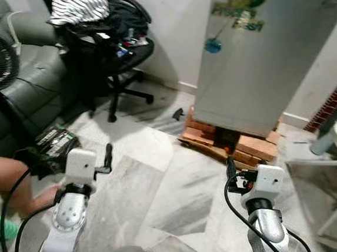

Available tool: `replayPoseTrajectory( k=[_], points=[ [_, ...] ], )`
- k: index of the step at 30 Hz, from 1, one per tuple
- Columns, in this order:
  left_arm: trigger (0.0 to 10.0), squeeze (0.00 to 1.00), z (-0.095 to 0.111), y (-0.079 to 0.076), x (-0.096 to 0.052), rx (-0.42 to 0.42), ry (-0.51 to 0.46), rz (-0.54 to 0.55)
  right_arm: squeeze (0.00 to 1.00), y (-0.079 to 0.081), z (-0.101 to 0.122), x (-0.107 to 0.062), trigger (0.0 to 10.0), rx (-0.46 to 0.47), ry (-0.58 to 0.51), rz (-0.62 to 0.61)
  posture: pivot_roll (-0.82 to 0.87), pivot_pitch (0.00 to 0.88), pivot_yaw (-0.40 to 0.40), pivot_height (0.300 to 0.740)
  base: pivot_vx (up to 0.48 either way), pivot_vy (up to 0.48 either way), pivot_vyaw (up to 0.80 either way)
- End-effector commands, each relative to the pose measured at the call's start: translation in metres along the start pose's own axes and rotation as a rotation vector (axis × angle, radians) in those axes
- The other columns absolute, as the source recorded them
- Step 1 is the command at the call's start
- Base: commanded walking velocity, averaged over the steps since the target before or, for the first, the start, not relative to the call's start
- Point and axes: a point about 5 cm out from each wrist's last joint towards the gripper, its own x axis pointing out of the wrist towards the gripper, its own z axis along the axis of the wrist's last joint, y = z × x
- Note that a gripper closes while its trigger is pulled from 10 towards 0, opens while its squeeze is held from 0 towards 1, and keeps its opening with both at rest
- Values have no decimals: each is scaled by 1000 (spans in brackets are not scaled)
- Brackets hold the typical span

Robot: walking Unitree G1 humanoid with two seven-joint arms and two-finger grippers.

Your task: Restocking fridge

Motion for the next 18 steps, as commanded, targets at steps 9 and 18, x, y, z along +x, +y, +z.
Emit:
replayPoseTrajectory(
  k=[9,18],
  points=[
    [10000,0,-1,-6,8,-25,7,-4,0,-6,-3,6,10000,-32,3,1,20,0,43,740,0,79,0],
    [10000,0,6,-2,11,21,-55,30,0,6,3,28,10000,-49,-21,74,62,0,10,740,0,473,-476]
  ],
)
